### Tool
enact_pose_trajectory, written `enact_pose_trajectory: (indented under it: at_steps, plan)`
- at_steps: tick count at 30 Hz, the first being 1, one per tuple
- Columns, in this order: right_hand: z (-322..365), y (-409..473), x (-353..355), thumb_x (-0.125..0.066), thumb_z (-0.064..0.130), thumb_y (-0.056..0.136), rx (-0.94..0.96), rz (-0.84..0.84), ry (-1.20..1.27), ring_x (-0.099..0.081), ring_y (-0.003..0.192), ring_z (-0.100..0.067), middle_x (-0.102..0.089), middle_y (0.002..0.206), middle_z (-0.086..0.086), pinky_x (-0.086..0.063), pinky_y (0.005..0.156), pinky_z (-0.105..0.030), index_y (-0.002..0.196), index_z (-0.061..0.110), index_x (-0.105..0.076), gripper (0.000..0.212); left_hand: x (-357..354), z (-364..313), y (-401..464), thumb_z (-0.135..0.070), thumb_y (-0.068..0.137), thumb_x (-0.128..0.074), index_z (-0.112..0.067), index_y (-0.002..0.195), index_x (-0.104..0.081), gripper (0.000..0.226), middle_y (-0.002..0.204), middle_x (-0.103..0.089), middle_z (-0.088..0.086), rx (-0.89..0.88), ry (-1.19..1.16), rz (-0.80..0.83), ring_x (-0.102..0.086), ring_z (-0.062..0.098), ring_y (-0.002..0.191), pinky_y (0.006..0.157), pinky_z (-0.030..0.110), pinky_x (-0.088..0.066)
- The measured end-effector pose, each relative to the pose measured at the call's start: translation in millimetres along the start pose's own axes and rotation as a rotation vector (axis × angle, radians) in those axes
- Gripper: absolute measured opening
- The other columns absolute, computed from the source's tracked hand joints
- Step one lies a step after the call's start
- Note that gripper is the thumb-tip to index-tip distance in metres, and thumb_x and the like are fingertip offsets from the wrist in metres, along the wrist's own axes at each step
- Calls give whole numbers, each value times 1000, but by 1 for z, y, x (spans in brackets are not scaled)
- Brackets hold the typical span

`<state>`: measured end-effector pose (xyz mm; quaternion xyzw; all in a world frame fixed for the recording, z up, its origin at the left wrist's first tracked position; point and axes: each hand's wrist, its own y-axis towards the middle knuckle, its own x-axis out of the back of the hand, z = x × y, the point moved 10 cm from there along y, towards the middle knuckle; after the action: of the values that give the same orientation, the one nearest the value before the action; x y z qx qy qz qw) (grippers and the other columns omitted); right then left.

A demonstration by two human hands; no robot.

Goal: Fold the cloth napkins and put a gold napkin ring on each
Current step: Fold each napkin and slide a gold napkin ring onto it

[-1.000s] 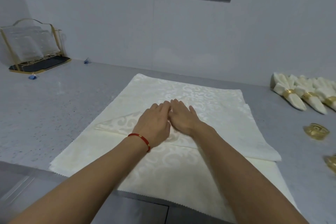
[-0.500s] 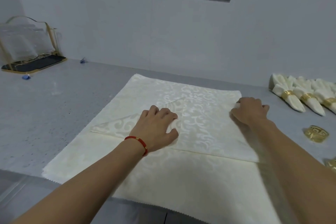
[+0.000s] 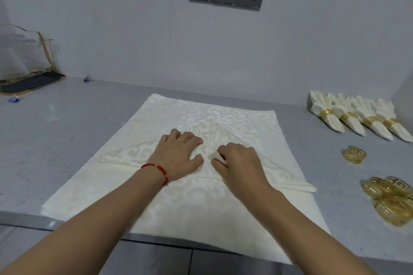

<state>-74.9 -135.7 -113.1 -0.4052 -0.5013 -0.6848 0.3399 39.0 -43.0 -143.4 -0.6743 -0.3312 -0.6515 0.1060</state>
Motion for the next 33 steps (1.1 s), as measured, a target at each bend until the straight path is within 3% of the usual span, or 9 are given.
enact_pose_trajectory:
  at_steps: [2, 5, 13, 16, 18, 22, 27, 30, 33]
  plan:
    - [2, -6, -7, -52, 42, 96, 21, 35, 79, -51, 78, -17, -54, 77, 9, -41, 76, -38, 74, 27, -57, 27, 0, 1, 0, -62, 78, -21, -39, 136, -48, 67, 141, -47, -17, 1, -12, 0, -34, 16, 114, 98, 34, -31]
    - [3, -21, -9, -47, 57, 92, 91, 80, 110, -53, 96, -12, -60, 102, 13, -42, 88, -34, 111, 26, -70, 43, 0, 2, 0, -62, 79, -22, -39, 136, -48, 67, 141, -47, -17, 6, -23, 9, -34, 17, 115, 99, 35, -31]
    - [9, -30, 2, -36, 38, 90, 112, 135, 194, -53, 109, -11, -63, 115, 14, -44, 97, -37, 119, 24, -73, 49, 0, -4, -3, -78, 86, -26, -56, 143, -32, 62, 142, -46, -12, -34, -16, 17, -33, 20, 117, 102, 38, -29]
    - [-14, -29, 15, -48, 29, 95, -77, 92, 317, -53, 120, -9, -64, 124, 13, -42, 106, -33, 123, 27, -70, 35, -2, -5, -4, -82, 82, -28, -63, 141, -32, 61, 145, -42, -9, -39, 17, 33, -31, 20, 120, 104, 38, -27]
    - [-41, -32, 32, -52, 28, 96, -213, 34, 192, -52, 122, -17, -61, 127, 6, -42, 104, -38, 126, 25, -64, 33, -2, -5, -4, -82, 81, -27, -63, 140, -33, 62, 146, -41, -10, -36, 19, 33, -31, 20, 120, 105, 38, -28]
    - [-116, -57, 41, -43, 40, 101, -547, 260, -48, -59, 103, -25, -58, 116, -2, -49, 91, -44, 121, 21, -52, 29, 4, -14, -6, -79, 82, -22, -60, 140, -36, 62, 147, -38, -10, -87, 65, 2, -34, 23, 123, 103, 40, -31]
    - [-149, -69, 48, -62, 25, 100, -641, 265, 536, -58, 71, -14, -67, 95, -2, -45, 63, -29, 106, 24, -66, 7, 16, -37, -10, -61, 93, -33, -47, 122, -53, 38, 129, -50, -15, -283, 71, -68, -41, 20, 123, 93, 39, -37]
    - [-139, -55, 70, -63, 12, 98, -568, 103, 1059, -47, 57, -14, -61, 87, -12, -38, 55, -25, 102, 7, -74, 12, 16, -46, -12, -51, 96, -39, -39, 106, -60, 27, 112, -57, -19, -373, 9, -81, -49, 13, 111, 84, 33, -36]
    - [-121, -27, 73, -50, 14, 93, -528, 94, 1509, -55, 62, -17, -67, 96, -18, -45, 56, -24, 107, -5, -71, 32, 16, -44, -11, -51, 92, -44, -35, 104, -64, 29, 109, -60, -19, -367, -130, -56, -54, 11, 104, 82, 35, -41]
